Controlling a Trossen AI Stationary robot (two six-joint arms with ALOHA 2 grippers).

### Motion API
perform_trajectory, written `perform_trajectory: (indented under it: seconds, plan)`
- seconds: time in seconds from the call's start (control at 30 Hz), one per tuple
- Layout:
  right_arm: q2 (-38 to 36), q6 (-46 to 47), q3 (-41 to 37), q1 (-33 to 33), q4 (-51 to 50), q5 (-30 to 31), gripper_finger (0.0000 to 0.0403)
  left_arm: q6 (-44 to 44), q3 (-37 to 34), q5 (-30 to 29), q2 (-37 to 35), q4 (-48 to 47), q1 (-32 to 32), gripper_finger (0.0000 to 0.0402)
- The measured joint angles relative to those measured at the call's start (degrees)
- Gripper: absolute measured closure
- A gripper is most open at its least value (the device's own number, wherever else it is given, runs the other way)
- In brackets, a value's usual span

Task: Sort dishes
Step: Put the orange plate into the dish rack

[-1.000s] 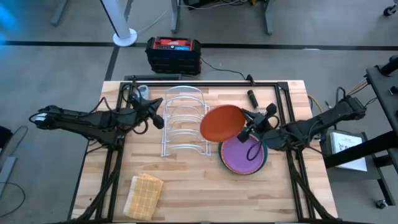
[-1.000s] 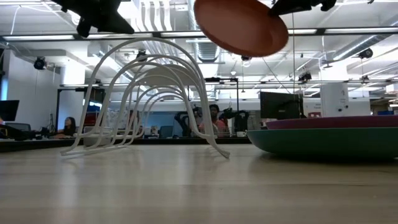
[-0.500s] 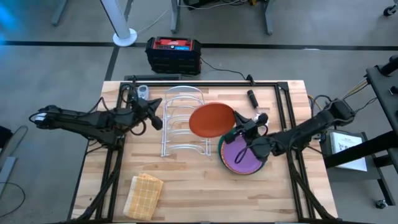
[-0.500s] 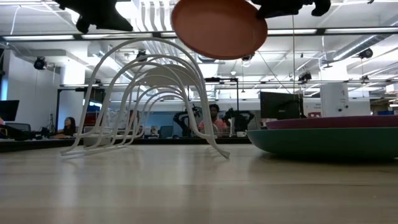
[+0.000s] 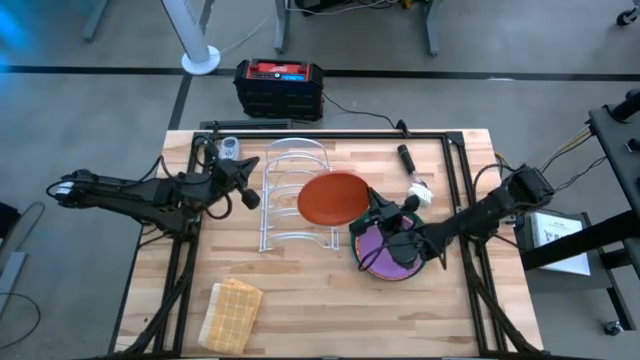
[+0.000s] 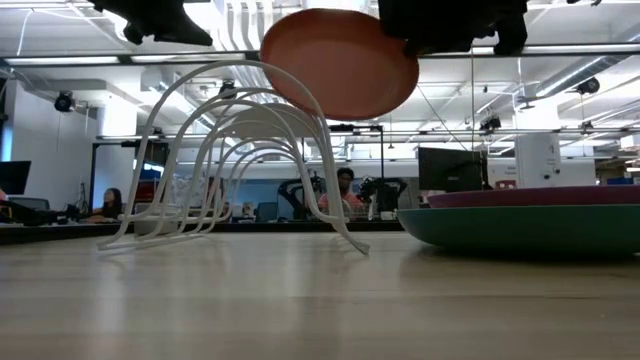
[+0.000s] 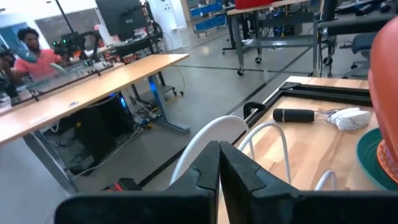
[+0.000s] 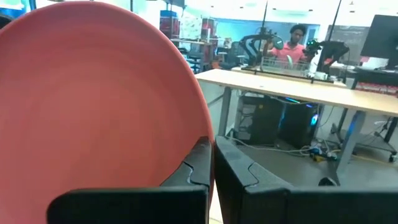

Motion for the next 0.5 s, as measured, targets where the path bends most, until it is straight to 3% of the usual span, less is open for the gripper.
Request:
perform_trajectory:
  seconds: [0.2,0.5]
  plan:
    - [4.2,-0.8,3.1,0.2,-0.3,1.5,0.0403,2.7,0.0,0.0,-0.6,0.5,0.0,0.0401]
    - [13.3,-11.3,12.5,0.3,-0.7,1.0,0.0403,6.9,0.0,0.0,-1.2,0.9,0.0,0.0401]
